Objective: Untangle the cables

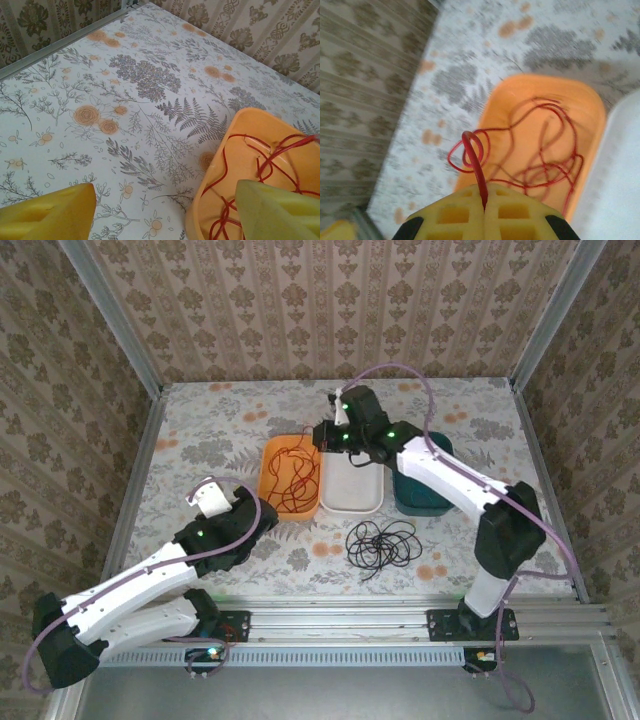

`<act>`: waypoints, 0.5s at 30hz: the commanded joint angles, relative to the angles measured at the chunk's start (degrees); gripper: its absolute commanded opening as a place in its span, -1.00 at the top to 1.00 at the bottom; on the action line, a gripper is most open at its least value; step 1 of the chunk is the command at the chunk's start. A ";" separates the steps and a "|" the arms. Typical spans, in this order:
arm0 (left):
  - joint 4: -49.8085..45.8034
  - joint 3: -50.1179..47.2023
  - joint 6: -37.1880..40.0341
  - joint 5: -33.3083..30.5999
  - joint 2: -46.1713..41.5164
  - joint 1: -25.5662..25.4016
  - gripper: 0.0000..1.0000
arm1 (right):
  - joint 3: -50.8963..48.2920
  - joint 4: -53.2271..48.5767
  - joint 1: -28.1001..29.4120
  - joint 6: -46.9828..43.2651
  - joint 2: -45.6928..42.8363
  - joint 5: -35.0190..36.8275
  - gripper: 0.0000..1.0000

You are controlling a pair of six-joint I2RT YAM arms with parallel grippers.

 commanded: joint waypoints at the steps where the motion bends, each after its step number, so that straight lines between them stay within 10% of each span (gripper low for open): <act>1: -2.62 1.20 -1.90 -1.20 -0.36 0.01 -0.48 | 3.32 -10.09 2.46 -3.44 2.69 8.14 1.00; 15: 12.22 -1.06 11.15 2.47 -0.29 -0.01 -0.49 | 10.42 -12.15 5.36 -3.98 13.90 5.03 0.91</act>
